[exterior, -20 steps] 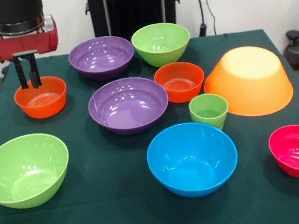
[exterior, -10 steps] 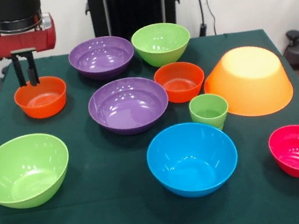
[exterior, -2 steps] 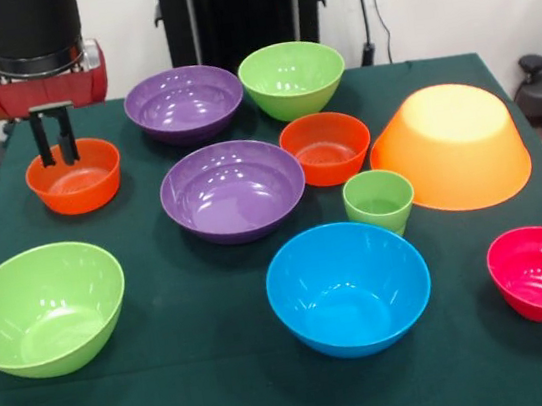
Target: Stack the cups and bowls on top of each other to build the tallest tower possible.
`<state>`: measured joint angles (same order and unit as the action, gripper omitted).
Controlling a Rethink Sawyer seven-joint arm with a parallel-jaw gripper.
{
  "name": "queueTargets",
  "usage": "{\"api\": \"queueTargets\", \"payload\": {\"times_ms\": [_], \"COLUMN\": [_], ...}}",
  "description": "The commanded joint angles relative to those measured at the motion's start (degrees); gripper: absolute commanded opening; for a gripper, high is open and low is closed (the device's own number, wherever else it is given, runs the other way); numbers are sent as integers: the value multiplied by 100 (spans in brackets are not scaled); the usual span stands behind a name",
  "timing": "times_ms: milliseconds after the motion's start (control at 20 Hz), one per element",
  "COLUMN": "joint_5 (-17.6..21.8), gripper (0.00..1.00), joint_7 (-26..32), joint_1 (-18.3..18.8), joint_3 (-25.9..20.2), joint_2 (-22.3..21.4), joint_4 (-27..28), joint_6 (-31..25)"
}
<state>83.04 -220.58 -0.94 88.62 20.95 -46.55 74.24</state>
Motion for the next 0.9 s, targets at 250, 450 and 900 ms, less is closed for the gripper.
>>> {"api": "queueTargets", "payload": {"times_ms": [250, 450, 900], "joint_5": [-248, -301, -416], "gripper": [100, 100, 100], "joint_7": [-1573, -1538, -1304], "joint_1": [104, 103, 127], "joint_3": [-499, -543, -647], "joint_2": [194, 228, 194], "joint_4": [233, 198, 243], "joint_6": [-345, -433, -480]}}
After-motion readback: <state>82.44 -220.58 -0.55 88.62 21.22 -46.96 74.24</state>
